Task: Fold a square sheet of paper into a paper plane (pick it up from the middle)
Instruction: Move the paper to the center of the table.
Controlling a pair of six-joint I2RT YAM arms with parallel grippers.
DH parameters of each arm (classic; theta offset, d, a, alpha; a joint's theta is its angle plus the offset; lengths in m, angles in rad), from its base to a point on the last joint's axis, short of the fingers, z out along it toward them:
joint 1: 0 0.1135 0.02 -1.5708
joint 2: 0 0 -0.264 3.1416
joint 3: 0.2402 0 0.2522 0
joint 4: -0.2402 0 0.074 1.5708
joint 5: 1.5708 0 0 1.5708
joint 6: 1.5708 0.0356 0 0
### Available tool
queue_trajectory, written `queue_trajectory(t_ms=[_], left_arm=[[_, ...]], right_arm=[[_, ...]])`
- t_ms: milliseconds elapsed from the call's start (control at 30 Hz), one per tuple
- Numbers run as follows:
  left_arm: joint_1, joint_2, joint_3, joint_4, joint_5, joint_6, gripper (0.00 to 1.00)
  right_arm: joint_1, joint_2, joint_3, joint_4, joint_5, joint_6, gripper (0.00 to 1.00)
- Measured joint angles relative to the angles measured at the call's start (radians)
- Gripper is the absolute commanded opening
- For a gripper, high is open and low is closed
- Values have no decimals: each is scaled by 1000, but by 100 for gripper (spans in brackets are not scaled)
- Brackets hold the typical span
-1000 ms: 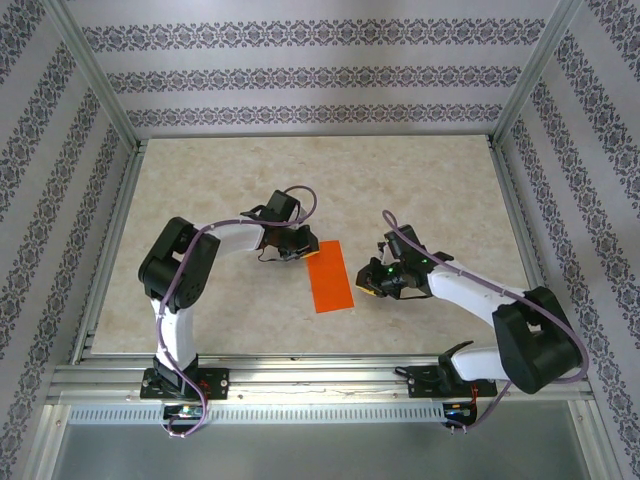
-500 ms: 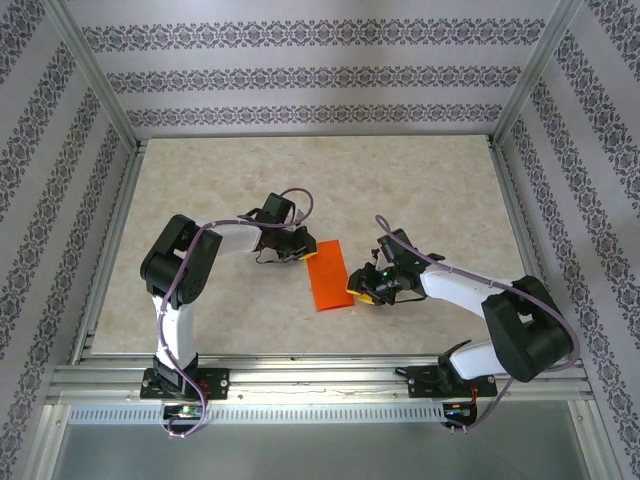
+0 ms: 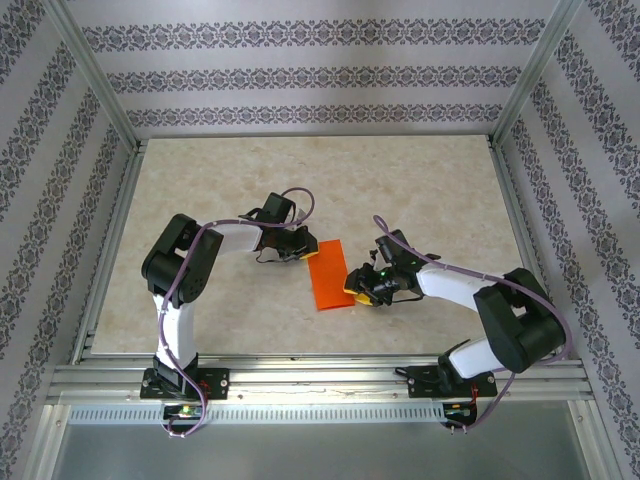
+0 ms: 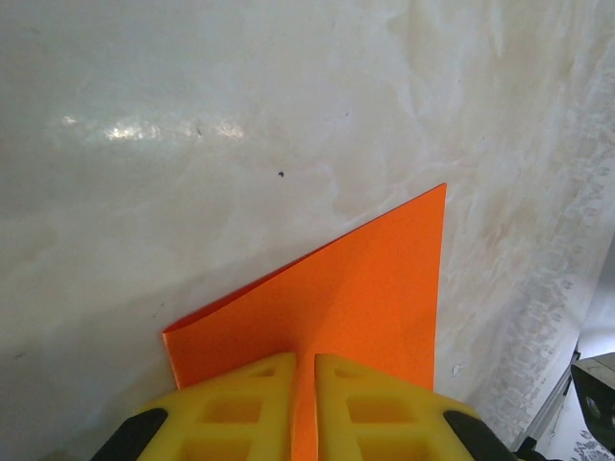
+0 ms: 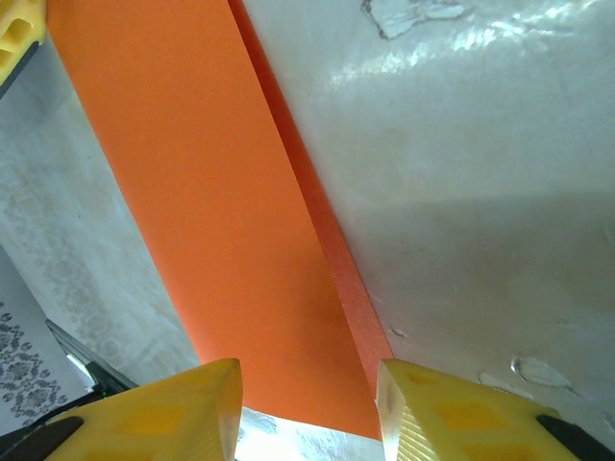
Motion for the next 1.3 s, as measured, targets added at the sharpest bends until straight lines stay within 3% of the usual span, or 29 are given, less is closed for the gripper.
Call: queue_trajectory(t_ms=[600, 1067, 1300], left_arm=[[0, 8, 2, 21, 22, 11, 15], [0, 109, 166, -62, 78, 167, 15], [0, 120, 216, -102, 75, 219, 27]], right_arm=[[-1, 61, -18, 175, -72, 36, 41], [-55, 180, 42, 334, -161, 33, 39], [-84, 220, 48, 362, -179, 33, 33]])
